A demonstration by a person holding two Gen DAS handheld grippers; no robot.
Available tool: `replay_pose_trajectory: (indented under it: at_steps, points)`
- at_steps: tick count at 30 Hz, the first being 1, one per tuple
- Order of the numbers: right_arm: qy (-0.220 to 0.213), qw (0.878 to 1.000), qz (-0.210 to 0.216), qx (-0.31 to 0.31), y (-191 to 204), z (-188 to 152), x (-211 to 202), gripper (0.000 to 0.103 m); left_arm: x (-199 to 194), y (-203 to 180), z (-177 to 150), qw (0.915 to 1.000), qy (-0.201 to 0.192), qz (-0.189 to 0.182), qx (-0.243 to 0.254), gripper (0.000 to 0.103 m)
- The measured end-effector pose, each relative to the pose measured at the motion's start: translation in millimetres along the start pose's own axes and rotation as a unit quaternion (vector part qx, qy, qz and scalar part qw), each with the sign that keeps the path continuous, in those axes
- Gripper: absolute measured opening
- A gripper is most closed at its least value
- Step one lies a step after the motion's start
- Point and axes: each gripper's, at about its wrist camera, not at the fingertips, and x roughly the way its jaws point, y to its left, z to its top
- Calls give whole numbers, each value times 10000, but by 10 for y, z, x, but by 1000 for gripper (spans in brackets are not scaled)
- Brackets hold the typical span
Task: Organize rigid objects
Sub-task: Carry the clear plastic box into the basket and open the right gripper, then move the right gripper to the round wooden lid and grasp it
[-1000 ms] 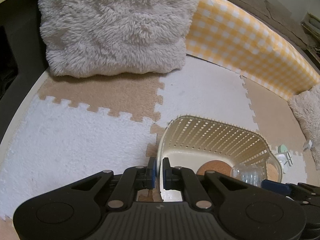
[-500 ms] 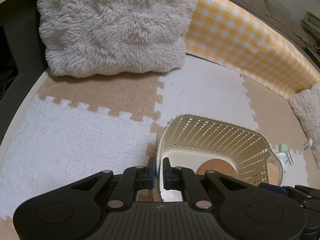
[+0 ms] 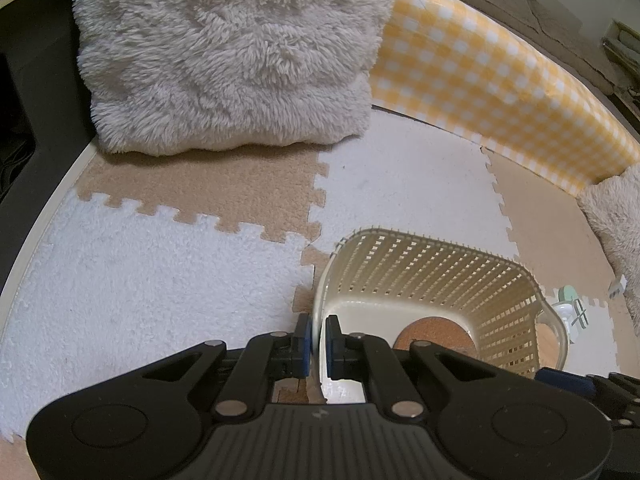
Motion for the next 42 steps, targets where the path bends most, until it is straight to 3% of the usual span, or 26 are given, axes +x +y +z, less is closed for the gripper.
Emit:
replay_pose_trajectory:
  at_steps: [9,15,24,32,42]
  points:
    - [-512,9984,203,-85,-112,-39,-445,88,0,0,-1,10000,0,0,5,7]
    - [-995,9944,351,-101,-292,-44,-806,98,1,0,-2,10000,0,5,7,7]
    - [-1587,9872,162,69,-777,3,-1167,103,-1,2,-1,10000,1,10,21,7]
    - [-1758,9825,-601,121,-1258,-84,-1013,103,4,-5,2,10000,9,51,77,7]
    - [-1604,9831,-877,14,-1482,-279,-465,103,5,-18,0,9999,10,72,114,7]
